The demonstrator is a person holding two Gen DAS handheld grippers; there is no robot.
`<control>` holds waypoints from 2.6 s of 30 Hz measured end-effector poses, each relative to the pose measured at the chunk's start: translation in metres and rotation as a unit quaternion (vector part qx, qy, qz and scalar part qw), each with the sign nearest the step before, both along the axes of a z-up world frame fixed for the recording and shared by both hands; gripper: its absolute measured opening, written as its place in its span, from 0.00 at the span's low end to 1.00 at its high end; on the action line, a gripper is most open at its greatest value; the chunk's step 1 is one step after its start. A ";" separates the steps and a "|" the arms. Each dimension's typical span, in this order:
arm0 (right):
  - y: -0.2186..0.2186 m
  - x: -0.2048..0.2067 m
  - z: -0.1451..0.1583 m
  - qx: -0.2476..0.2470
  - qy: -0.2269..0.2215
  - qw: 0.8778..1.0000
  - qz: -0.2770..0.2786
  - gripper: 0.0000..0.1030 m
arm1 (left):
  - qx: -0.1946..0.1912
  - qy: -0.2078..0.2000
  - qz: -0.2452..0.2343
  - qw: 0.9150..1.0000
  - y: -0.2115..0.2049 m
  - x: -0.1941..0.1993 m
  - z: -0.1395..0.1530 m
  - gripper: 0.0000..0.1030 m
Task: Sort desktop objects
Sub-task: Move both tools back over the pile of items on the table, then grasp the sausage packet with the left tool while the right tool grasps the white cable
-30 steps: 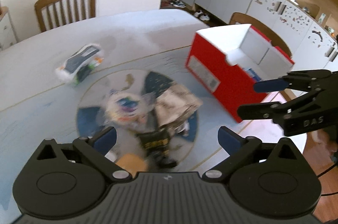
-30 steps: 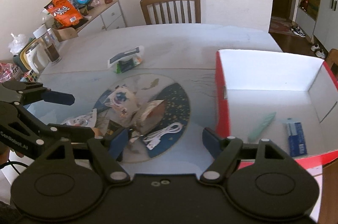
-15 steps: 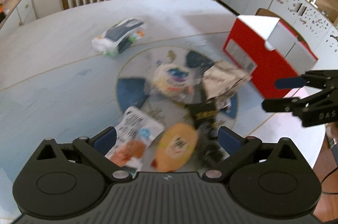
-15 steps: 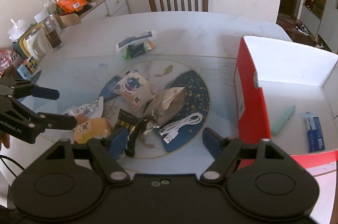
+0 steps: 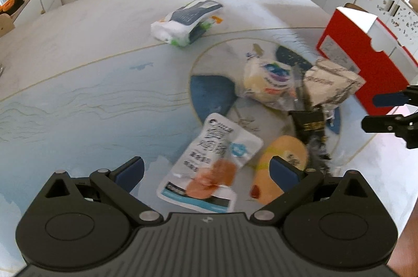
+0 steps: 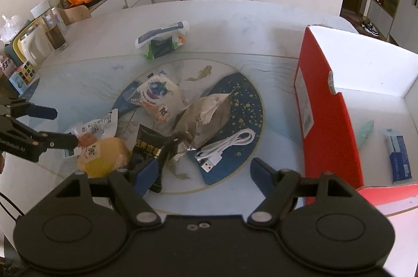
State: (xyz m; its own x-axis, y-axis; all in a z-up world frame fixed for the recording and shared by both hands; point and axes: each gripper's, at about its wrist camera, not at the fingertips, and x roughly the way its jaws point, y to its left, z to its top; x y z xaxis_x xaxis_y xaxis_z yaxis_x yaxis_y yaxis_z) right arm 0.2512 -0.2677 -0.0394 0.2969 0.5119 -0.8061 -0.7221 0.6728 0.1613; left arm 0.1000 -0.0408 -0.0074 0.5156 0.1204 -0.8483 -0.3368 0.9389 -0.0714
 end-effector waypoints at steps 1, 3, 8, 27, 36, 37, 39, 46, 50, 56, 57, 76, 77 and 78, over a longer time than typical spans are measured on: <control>0.001 0.000 -0.001 -0.001 0.001 1.000 -0.001 0.76 | 0.000 0.003 0.002 1.000 0.002 0.001 -0.003 1.00; 0.004 0.001 -0.004 -0.003 0.003 1.000 -0.003 0.76 | 0.000 0.009 0.003 1.000 0.006 0.004 -0.009 1.00; 0.008 0.007 -0.013 -0.006 0.005 1.000 -0.019 0.76 | 0.001 0.019 -0.008 1.000 0.011 0.012 -0.025 1.00; 0.027 0.021 -0.048 -0.033 0.014 0.999 -0.022 0.75 | 0.031 0.012 -0.042 0.999 0.009 0.027 -0.042 0.99; 0.041 0.021 -0.059 -0.062 -0.021 0.998 -0.013 0.72 | 0.053 0.011 -0.044 0.998 0.010 0.029 -0.044 1.00; 0.040 0.021 -0.059 -0.061 -0.022 0.998 -0.014 0.70 | 0.053 0.010 -0.044 0.998 0.010 0.029 -0.044 1.00; 0.039 0.023 -0.059 -0.062 -0.024 0.998 -0.015 0.66 | 0.054 0.009 -0.042 0.998 0.010 0.028 -0.044 1.00; 0.034 0.029 -0.057 -0.061 -0.026 0.997 -0.030 0.49 | 0.055 0.008 -0.036 0.998 0.010 0.029 -0.043 0.95; 0.029 0.030 -0.057 -0.056 -0.028 0.997 -0.039 0.38 | 0.058 -0.002 -0.038 0.998 0.008 0.028 -0.039 0.77; 0.020 0.033 -0.056 -0.052 -0.026 0.997 -0.059 0.28 | 0.062 -0.006 -0.035 0.997 0.007 0.032 -0.034 0.54; 0.019 0.032 -0.055 -0.052 -0.026 0.997 -0.060 0.28 | 0.063 -0.006 -0.036 0.997 0.006 0.032 -0.034 0.53; 0.007 0.017 -0.037 -0.025 -0.020 0.998 -0.059 0.26 | 0.060 -0.025 -0.004 0.998 0.009 0.017 -0.028 0.43; 0.007 0.016 -0.035 -0.022 -0.021 0.998 -0.060 0.26 | 0.058 -0.026 0.001 0.998 0.010 0.016 -0.028 0.43; 0.007 0.016 -0.033 -0.018 -0.022 0.998 -0.063 0.26 | 0.055 -0.027 0.004 0.998 0.012 0.014 -0.027 0.43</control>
